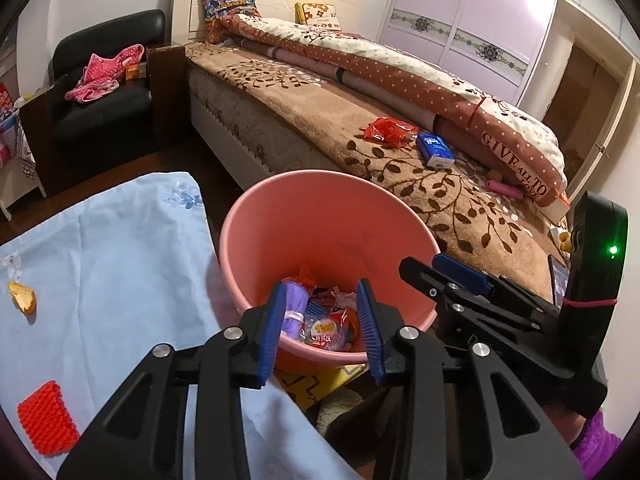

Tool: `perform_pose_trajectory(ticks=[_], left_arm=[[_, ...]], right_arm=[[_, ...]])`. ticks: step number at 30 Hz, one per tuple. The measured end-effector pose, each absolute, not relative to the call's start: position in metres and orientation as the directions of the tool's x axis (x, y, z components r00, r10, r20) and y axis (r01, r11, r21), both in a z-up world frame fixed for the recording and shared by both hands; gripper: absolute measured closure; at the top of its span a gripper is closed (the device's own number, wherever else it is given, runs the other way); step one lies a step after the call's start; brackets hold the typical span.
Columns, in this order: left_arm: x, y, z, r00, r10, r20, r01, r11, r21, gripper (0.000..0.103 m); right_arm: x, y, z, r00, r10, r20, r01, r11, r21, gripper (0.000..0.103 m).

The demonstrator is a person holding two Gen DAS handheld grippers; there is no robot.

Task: Collect trash
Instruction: 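Move both grippers back over the tablecloth toward the red mesh sleeve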

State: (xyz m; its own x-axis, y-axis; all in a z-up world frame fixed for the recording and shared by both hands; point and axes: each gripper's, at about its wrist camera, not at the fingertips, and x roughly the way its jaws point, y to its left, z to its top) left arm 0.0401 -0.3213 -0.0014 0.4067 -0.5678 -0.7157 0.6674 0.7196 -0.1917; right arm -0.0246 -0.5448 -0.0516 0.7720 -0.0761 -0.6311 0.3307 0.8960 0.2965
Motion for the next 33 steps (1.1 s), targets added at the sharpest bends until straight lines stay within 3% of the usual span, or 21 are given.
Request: perform_pose_trajectory(ticks=[22, 25, 33], left_arm=[[0.042, -0.245, 0.001, 0.453, -0.536, -0.713, 0.593, 0.778, -0.208, 0.065], [0.042, -0.230, 0.001, 0.468, -0.527, -0.710, 0.574, 0.792, -0.209, 0.055], [0.044, -0.185, 0.002, 0.507, -0.501, -0.701, 0.518, 0.828, -0.217, 0.054]], right_arm=[[-0.022, -0.494, -0.027, 0.823, 0.048, -0.566, 0.173, 0.928, 0.330, 0.057], [-0.021, -0.484, -0.023, 0.827, 0.062, -0.559, 0.149, 0.934, 0.324, 0.057], [-0.019, -0.459, -0.017, 0.824, 0.099, -0.557, 0.100, 0.944, 0.315, 0.057]])
